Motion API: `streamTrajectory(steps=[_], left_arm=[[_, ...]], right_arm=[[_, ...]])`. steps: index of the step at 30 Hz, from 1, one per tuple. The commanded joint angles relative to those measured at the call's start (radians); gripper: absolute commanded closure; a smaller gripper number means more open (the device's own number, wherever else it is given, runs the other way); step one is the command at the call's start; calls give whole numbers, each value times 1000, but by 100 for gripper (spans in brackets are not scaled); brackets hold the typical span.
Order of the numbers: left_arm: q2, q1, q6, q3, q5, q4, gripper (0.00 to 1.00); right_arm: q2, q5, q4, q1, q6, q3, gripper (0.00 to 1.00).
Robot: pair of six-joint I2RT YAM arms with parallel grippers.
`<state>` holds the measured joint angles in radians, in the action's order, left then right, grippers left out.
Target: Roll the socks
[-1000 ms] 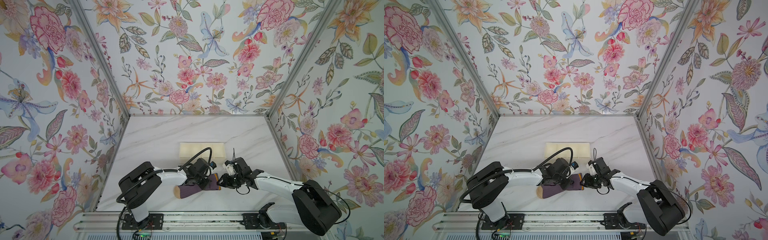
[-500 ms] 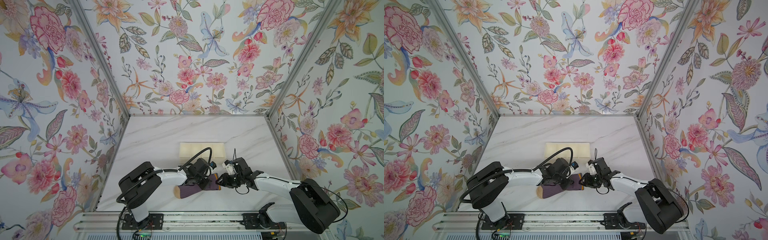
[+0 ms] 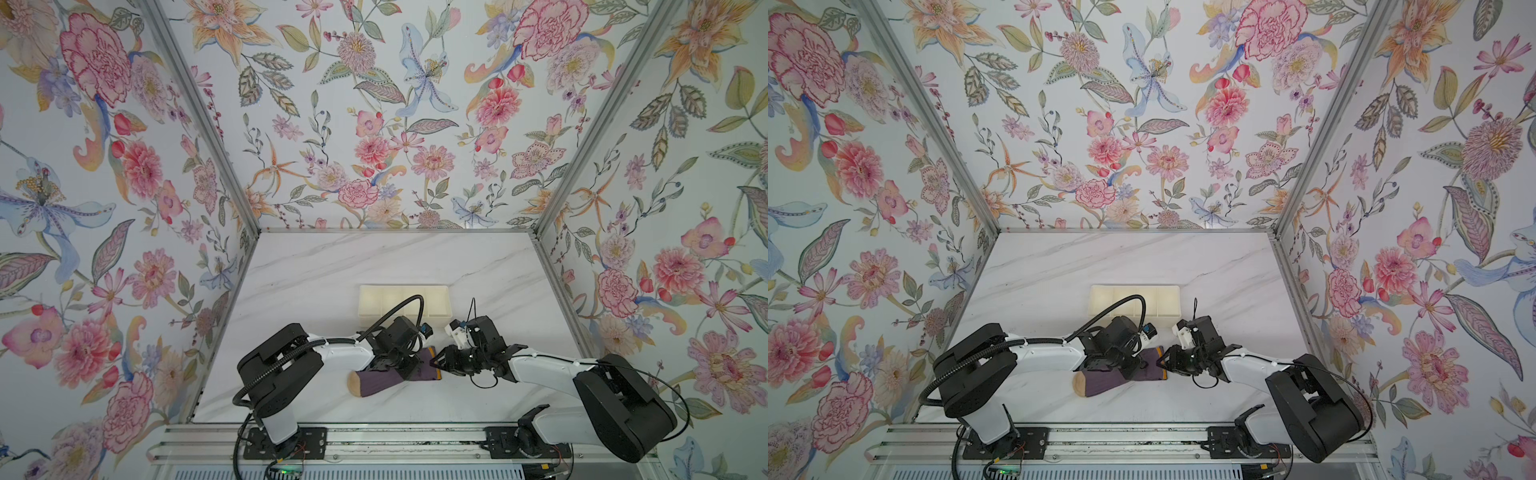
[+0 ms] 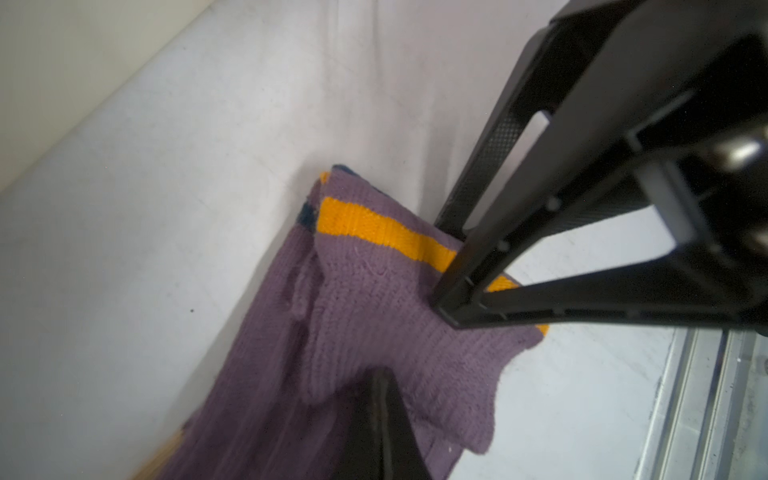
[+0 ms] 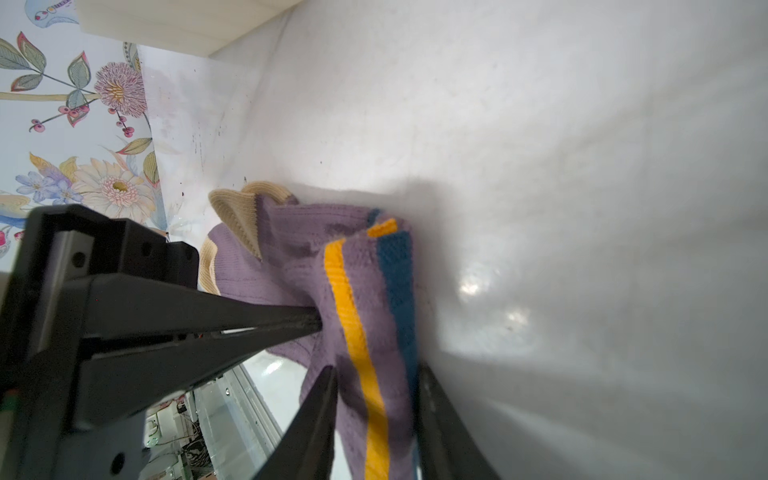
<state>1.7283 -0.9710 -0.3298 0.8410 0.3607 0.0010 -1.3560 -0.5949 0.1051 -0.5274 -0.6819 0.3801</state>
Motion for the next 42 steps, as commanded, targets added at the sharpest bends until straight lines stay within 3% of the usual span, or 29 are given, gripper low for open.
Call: streamTrajectory(steps=[1,17,35,42], left_arm=[[1,7,11,7,6,-14,97],[-1,14,6,6,18,1,97],[-18,25,-3,-14,34,38,97],[-21,29,-6,-24,41,48,97]], right_arm=[[-26,43,-49,12,-10,-39,66],[80,60,-69,-5,-12,-8,76],[72,85,-91,-42,-8,30,73],[63,98,-85,-44,-8,32,82]])
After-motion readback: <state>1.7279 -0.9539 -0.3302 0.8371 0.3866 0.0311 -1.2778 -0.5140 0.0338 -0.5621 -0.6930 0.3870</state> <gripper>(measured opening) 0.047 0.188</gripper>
